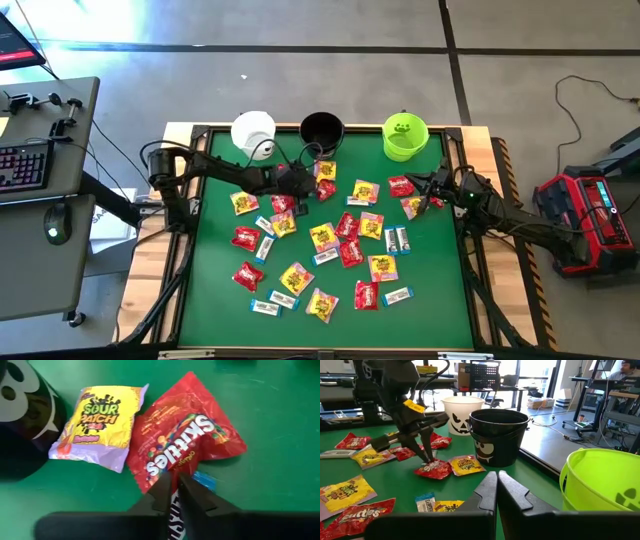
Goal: Sort candy by brand, put in halloween buckets
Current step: Put the red candy into the black bucket
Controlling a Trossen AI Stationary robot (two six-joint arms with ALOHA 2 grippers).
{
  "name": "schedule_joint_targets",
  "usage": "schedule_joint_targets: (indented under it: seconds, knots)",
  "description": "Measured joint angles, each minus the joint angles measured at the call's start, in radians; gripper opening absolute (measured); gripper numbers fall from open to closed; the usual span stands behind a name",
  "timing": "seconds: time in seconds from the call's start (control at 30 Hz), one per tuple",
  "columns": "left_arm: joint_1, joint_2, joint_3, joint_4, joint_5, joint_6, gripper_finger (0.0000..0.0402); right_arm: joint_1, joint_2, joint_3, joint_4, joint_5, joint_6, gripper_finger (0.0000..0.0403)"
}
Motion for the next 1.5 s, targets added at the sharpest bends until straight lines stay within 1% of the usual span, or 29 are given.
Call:
schedule_joint_targets:
  seconds: [0.07, 0.23, 0.3, 0.7, 0.83, 1.1, 1.2, 1.33, 1.5]
  knots:
    - [0.000, -0.002, 0.000, 0.001, -0.003, 0.009, 0.0005, 0.000, 0.000, 0.000, 0.000, 0.000, 0.000, 0.0000]
    - [-0.004, -0.002, 0.016, -0.024, 0.012, 0.018, 0.0001, 0.000, 0.000, 0.000, 0.000, 0.000, 0.000, 0.0000]
    - [-0.011, -0.002, 0.020, -0.032, 0.028, 0.032, 0.0001, 0.000, 0.000, 0.000, 0.000, 0.000, 0.000, 0.0000]
    - [-0.063, -0.002, 0.045, -0.041, 0.033, 0.121, 0.0007, 0.000, 0.000, 0.000, 0.000, 0.000, 0.000, 0.0000]
    - [-0.070, -0.002, 0.045, -0.038, 0.034, 0.131, 0.0026, 0.000, 0.000, 0.000, 0.000, 0.000, 0.000, 0.0000]
    - [-0.070, -0.002, 0.045, -0.040, 0.035, 0.125, 0.0084, 0.000, 0.000, 0.000, 0.000, 0.000, 0.000, 0.0000]
    - [-0.068, -0.002, 0.045, -0.040, 0.011, 0.125, 0.0099, 0.000, 0.000, 0.000, 0.000, 0.000, 0.000, 0.0000]
    - [-0.047, -0.002, 0.045, -0.051, -0.016, 0.123, 0.0106, 0.000, 0.000, 0.000, 0.000, 0.000, 0.000, 0.0000]
    - [-0.016, 0.005, 0.045, -0.079, 0.036, 0.115, 0.0106, 0.000, 0.000, 0.000, 0.000, 0.000, 0.000, 0.0000]
